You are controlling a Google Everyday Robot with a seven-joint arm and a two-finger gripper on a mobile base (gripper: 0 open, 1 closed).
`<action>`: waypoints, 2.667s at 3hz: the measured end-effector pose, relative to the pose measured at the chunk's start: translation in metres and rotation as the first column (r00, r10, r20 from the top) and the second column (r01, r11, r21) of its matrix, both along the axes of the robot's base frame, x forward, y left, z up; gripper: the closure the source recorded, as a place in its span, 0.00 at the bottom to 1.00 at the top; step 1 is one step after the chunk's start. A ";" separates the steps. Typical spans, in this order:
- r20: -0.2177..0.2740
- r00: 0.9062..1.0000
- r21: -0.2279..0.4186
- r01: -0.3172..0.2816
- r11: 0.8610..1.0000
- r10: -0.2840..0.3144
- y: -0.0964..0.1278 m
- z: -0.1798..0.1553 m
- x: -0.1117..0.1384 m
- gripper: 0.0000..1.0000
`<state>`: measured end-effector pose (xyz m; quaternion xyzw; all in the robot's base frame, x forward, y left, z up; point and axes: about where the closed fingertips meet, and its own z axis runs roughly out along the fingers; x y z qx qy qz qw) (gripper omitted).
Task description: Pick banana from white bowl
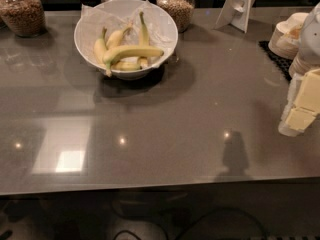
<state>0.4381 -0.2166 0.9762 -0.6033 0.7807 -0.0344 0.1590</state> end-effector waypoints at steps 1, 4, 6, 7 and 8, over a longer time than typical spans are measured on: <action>0.000 1.000 0.000 0.000 1.000 0.000 0.000 0.000 0.000 0.00; 0.257 0.962 0.210 -0.153 0.966 0.096 0.060 0.027 0.088 0.00; 0.387 0.891 0.357 -0.381 0.853 0.237 0.155 0.045 0.195 0.00; 0.387 0.891 0.357 -0.381 0.853 0.237 0.155 0.045 0.195 0.00; 0.408 0.875 0.339 -0.411 0.846 0.261 0.161 0.041 0.202 0.00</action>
Offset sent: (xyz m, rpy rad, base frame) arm 0.0160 0.0091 0.0056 0.0556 -0.0629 0.0216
